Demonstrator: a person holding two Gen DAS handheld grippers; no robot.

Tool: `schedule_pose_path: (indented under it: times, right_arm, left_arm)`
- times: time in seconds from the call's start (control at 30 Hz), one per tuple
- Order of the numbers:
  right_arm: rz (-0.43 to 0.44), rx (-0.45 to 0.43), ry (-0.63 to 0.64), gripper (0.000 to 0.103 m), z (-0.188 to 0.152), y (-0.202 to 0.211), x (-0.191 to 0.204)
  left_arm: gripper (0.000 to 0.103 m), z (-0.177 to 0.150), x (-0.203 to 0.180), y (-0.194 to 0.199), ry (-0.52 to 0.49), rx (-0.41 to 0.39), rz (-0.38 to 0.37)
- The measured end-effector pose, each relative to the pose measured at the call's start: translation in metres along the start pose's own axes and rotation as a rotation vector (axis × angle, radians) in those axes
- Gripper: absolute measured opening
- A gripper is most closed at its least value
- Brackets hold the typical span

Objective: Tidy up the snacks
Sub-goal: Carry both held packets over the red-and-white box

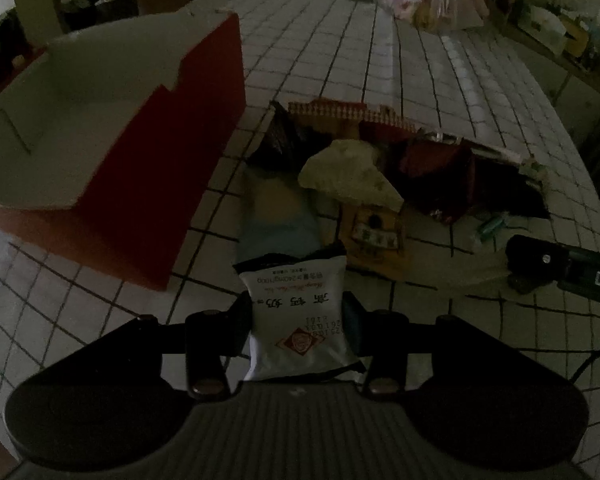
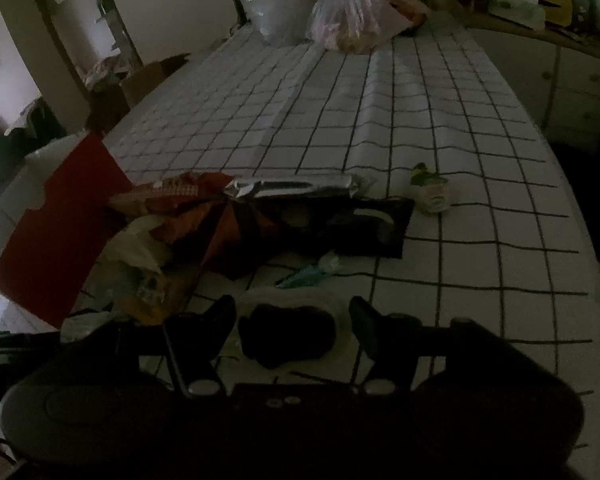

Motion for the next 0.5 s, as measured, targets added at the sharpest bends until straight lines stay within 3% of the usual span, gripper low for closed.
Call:
schedule_pose_path:
  times: [0.5]
  right_arm:
    - [0.047, -0.097, 0.055, 0.062, 0.030, 0.060, 0.023]
  left_arm:
    - [0.046, 0.023, -0.003, 0.068, -0.013, -0.120, 0.018]
Point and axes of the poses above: each gripper's, at about its wrist camera, not at the fingertips, and y roughly against the way its jaws point, x to its left, z to its top, the point moved 8 cm from there along -y, roughly the way its jaws point, and after that the axes turned 9 degrees about -z, right-handed, at the moved point
